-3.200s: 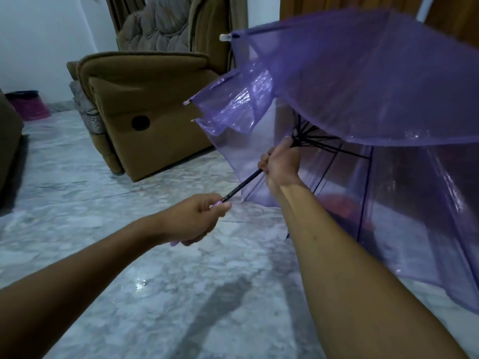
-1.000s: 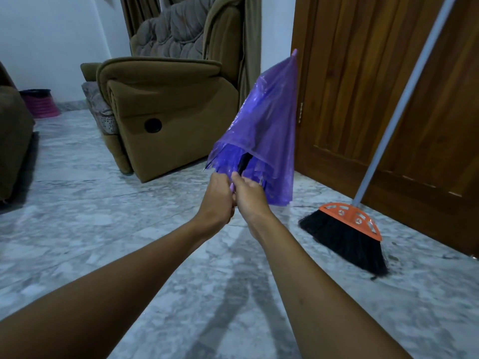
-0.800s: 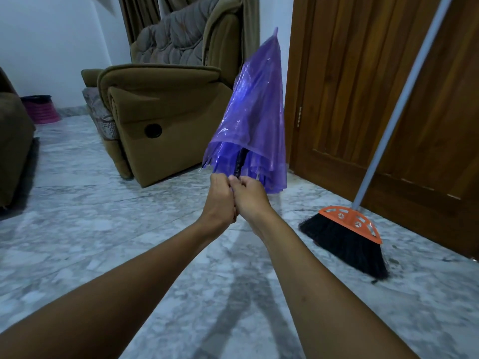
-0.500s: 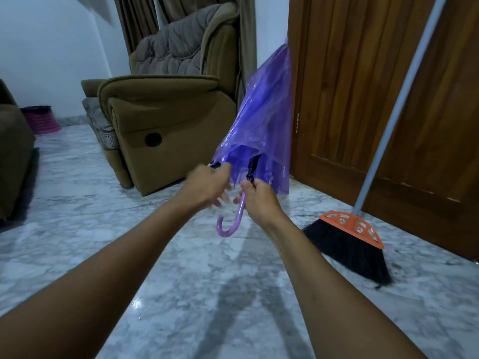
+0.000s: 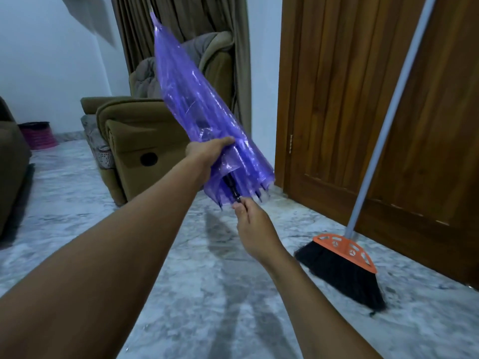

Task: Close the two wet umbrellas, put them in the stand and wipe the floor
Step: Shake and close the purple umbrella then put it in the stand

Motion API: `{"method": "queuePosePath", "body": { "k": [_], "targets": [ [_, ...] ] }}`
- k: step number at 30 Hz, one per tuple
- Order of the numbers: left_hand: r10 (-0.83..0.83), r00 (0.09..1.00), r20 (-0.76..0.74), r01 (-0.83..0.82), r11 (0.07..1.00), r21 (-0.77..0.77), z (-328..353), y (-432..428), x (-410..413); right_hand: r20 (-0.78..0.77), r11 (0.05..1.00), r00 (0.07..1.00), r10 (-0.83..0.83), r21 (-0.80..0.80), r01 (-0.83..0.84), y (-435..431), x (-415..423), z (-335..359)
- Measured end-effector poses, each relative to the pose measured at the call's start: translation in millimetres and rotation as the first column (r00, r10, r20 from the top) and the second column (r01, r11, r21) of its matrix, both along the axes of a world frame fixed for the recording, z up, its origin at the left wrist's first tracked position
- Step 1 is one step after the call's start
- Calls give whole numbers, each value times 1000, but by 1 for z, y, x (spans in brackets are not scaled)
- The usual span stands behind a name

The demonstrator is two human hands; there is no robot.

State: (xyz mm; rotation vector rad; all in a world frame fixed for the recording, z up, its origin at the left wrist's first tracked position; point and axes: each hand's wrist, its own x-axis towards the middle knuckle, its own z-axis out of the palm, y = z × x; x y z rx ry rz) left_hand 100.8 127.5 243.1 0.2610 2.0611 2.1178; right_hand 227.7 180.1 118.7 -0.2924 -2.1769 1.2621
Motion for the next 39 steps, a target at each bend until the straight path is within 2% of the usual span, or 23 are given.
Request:
{"method": "queuePosePath", "body": {
  "k": [4,7,9,10,12,13,14,15,17,19,21,24,28,29,31,32,33,34,35,36,37,38,39],
  "targets": [
    [17,1000,-3,-16,997,81,13,6,-6,16,994,996,88,-65,-86,16,5,20],
    [-3,1000,14,1,993,118,29,9,-8,189,988,972,141,-87,-126,33,10,52],
    [-3,1000,7,2,990,140,48,8,-10,338,997,939,65,14,-74,50,23,90],
    [-5,1000,6,4,988,153,60,7,-11,347,995,936,-50,100,16,59,32,115],
    [4,1000,-7,-3,987,159,91,2,-9,155,912,924,-351,280,299,72,51,176],
    [4,1000,-16,-2,988,154,109,0,-5,9,859,906,-423,323,397,72,58,214],
    [-12,1000,-23,15,988,156,129,-2,-1,-101,840,904,-415,340,424,71,58,252],
    [-40,999,-22,43,985,166,151,-3,5,-110,855,925,-364,356,378,72,54,289],
    [-124,992,-24,126,970,208,200,-4,20,108,919,970,-216,358,165,74,40,359],
    [-192,981,-21,190,946,263,256,-4,39,346,972,938,-31,229,-52,72,26,414],
    [-236,972,2,223,921,319,324,-5,57,401,980,906,138,78,-184,63,24,466],
    [-248,966,71,208,913,351,411,-9,78,376,977,912,163,66,-201,41,36,540],
    [-377,903,205,269,870,414,498,-22,92,399,982,917,-23,183,-55,26,54,626],
    [-409,884,225,303,870,390,516,-25,92,417,973,905,-89,230,-10,26,57,644],
    [-447,876,179,429,894,133,549,-36,94,433,935,879,-200,351,40,27,63,676],
    [-470,877,96,478,875,-83,562,-44,95,434,912,869,-238,408,46,30,66,691],
    [-478,877,-43,442,839,-318,572,-52,94,431,886,862,-268,461,45,32,71,707],
    [-447,855,-263,273,819,-505,577,-61,94,426,853,852,-303,520,43,35,75,724],
    [-357,747,-561,-19,831,-555,581,-72,96,423,808,839,-343,589,33,36,80,740],
    [-295,525,-799,-249,844,-475,584,-83,100,424,756,823,-378,655,10,37,84,756],
    [-291,295,-910,-354,851,-387,587,-90,104,440,716,802,-403,698,-23,35,87,772],
    [-343,132,-930,-385,847,-367,587,-92,105,461,688,784,-416,723,-60,31,89,786],
    [-429,61,-901,-401,816,-416,585,-92,102,492,678,763,-419,728,-98,26,89,799]
  ]
}}
